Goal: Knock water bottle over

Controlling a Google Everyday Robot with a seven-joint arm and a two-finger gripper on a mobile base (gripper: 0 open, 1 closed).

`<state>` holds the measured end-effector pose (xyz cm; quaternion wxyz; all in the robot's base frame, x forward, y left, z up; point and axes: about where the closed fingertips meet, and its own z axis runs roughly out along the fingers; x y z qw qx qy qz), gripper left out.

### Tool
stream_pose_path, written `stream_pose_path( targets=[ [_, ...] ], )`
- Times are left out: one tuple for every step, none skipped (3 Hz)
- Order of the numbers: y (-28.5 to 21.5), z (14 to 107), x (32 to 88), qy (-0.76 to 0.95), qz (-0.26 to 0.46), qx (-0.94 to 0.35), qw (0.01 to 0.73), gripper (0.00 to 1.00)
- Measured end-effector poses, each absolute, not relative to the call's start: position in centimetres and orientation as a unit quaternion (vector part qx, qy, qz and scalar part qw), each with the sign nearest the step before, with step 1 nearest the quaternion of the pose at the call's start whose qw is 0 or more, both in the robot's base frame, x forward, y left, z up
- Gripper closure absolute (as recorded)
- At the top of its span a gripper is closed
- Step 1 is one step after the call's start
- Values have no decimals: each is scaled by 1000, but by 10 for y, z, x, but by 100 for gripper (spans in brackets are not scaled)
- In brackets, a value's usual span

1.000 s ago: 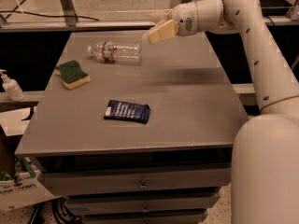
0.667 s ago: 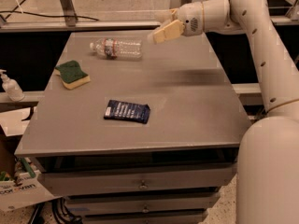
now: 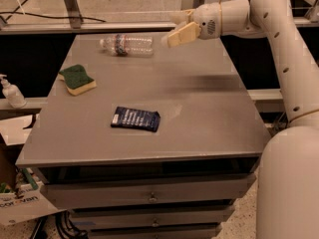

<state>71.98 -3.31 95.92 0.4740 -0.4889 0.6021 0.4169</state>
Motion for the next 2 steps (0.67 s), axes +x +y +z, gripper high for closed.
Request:
stream_pose_path(
  targets=[
    [-36, 957, 722, 604, 413, -487, 477, 0],
    [-36, 957, 722, 604, 413, -487, 477, 0]
  ],
)
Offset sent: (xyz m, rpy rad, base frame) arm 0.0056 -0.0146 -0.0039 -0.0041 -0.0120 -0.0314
